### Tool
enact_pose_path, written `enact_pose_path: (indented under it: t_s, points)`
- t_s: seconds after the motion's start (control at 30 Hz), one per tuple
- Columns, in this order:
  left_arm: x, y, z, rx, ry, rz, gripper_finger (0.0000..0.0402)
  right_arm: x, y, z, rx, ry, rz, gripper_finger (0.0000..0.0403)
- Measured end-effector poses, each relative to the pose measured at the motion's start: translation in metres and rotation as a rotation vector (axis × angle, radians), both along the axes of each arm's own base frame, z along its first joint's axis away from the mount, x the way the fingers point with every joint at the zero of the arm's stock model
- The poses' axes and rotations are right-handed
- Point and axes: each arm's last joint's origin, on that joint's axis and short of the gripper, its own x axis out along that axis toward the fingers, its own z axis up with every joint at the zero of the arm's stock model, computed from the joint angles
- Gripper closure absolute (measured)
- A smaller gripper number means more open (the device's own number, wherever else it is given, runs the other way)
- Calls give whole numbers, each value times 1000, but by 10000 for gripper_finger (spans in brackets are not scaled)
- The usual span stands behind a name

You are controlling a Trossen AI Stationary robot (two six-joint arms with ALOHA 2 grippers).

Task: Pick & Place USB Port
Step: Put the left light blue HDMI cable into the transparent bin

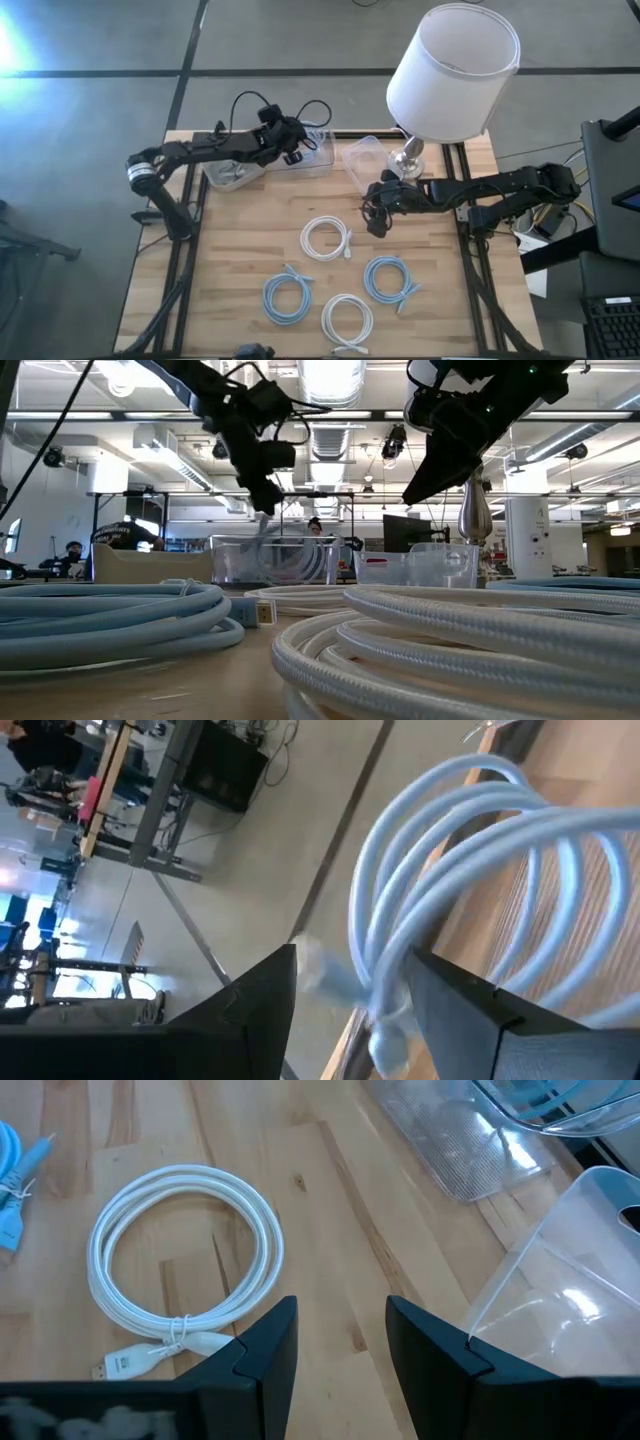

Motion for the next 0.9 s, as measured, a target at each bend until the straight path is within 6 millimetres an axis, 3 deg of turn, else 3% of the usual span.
enact_pose_path:
  t_s: [0.1,0.3,0.47,0.67,0.9]
  points:
    - [-6,-3,5,-20,-7,9,207,0,0,0,0,0,0,252]
    - [-12,-8,-7,-112,43,3,207,0,0,0,2,-1,0,252]
    - [-12,-23,-2,-133,108,-45,207,0,0,0,4,-1,-1,252]
    - [-16,-66,17,-229,65,-191,207,0,0,0,7,-1,1,252]
    - [-28,-123,33,-615,-181,-455,208,0,0,0,6,-1,1,252]
